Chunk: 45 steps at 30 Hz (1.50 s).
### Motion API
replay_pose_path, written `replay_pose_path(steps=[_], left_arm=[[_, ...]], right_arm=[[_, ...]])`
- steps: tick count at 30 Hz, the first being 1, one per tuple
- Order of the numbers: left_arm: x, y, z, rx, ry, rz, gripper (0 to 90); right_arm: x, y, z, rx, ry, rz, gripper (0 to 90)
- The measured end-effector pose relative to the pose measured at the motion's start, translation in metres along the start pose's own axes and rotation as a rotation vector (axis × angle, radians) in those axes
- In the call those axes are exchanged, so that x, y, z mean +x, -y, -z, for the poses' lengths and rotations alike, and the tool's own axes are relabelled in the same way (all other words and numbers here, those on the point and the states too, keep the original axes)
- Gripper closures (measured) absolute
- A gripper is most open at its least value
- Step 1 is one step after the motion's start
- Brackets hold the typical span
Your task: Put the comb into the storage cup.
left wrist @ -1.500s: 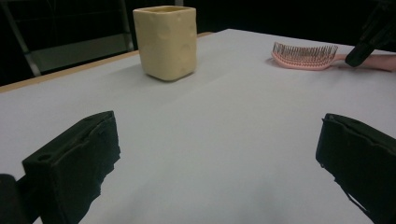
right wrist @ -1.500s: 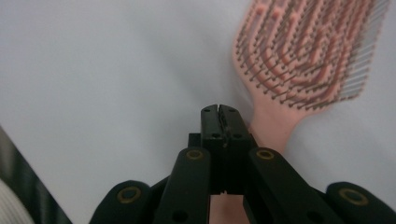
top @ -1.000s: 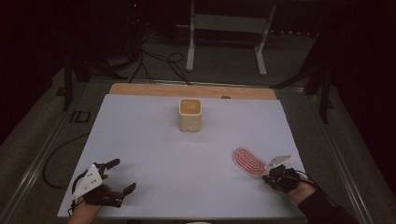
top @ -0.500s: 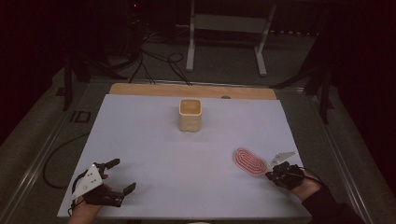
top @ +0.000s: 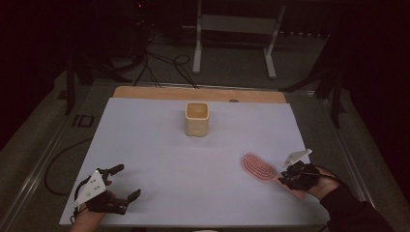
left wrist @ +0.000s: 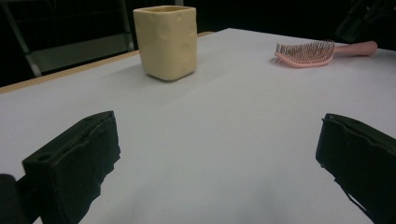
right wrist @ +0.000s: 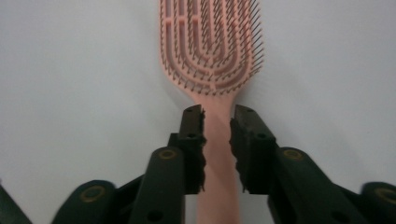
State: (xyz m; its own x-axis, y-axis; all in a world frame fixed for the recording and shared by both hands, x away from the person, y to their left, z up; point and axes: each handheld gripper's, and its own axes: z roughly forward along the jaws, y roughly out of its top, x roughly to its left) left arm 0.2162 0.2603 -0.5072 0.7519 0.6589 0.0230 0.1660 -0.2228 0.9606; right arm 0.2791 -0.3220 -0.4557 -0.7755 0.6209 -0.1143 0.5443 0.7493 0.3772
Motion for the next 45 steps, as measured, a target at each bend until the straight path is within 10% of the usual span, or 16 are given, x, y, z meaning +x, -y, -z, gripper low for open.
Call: replay_pose_path(steps=[16,45], left_arm=[[0.0,0.0,0.0,-0.001,-0.001,0.001,0.0],[0.0,0.0,0.0,0.0,0.0,0.006,0.0]], right_arm=[[-0.009,-0.003,-0.013,0.071,-0.069,-0.004,13.3],[-0.011,-0.021,-0.036,0.222,-0.069,0.043,55.1]])
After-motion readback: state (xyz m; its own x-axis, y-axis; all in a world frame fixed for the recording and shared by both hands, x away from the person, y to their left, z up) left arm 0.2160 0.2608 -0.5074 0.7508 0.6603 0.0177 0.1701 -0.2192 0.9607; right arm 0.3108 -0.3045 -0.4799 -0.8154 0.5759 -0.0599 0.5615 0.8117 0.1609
